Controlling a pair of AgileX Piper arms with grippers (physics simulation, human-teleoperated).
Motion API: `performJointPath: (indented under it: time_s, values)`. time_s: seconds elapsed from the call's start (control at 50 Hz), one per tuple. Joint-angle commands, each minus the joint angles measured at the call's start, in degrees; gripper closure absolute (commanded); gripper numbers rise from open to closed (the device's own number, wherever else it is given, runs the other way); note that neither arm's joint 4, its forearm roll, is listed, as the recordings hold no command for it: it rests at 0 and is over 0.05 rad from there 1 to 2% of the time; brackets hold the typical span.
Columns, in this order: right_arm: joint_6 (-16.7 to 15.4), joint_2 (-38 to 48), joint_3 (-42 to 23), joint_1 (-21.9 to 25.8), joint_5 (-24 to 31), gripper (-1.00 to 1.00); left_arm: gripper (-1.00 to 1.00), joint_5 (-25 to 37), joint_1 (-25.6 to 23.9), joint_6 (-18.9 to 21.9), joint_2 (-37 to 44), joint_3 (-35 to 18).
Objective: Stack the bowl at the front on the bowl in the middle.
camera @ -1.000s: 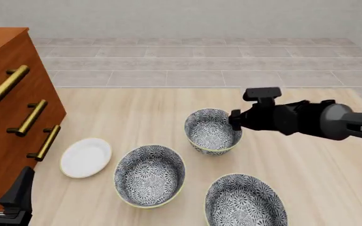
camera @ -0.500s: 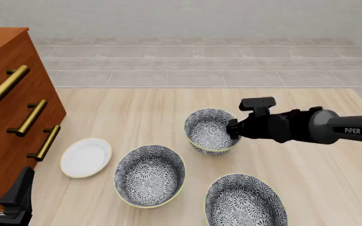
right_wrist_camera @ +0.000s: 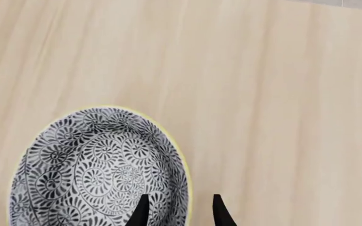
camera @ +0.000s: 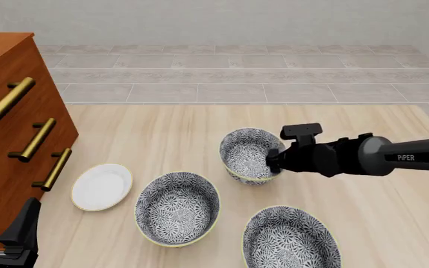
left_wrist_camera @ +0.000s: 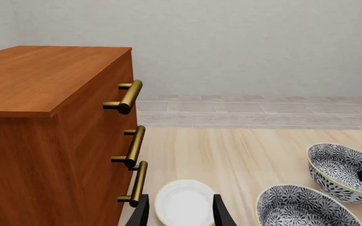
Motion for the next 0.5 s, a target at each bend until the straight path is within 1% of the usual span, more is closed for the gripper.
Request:
performJointPath:
  time_s: [0.02,0.34,0.36,0.5]
  values:
    - [-0.4,0.8,0.7,0.1,-1.0,-1.0,-1.0,0.0,0.0,0.0,0.0,0.0]
    - [0.7,0.9,0.6,1.2,-0.7,-1.0,-1.0,0.0,0.0,0.0,0.0,0.0]
    - [0.7,0.9,0.7,1.2,-0.7,1.0,-1.0,0.0,0.0,0.0,0.0,0.0]
    - [1.0,0.9,0.7,1.7,-0.8,1.0,-1.0,0.0,0.0,0.0,0.0,0.0]
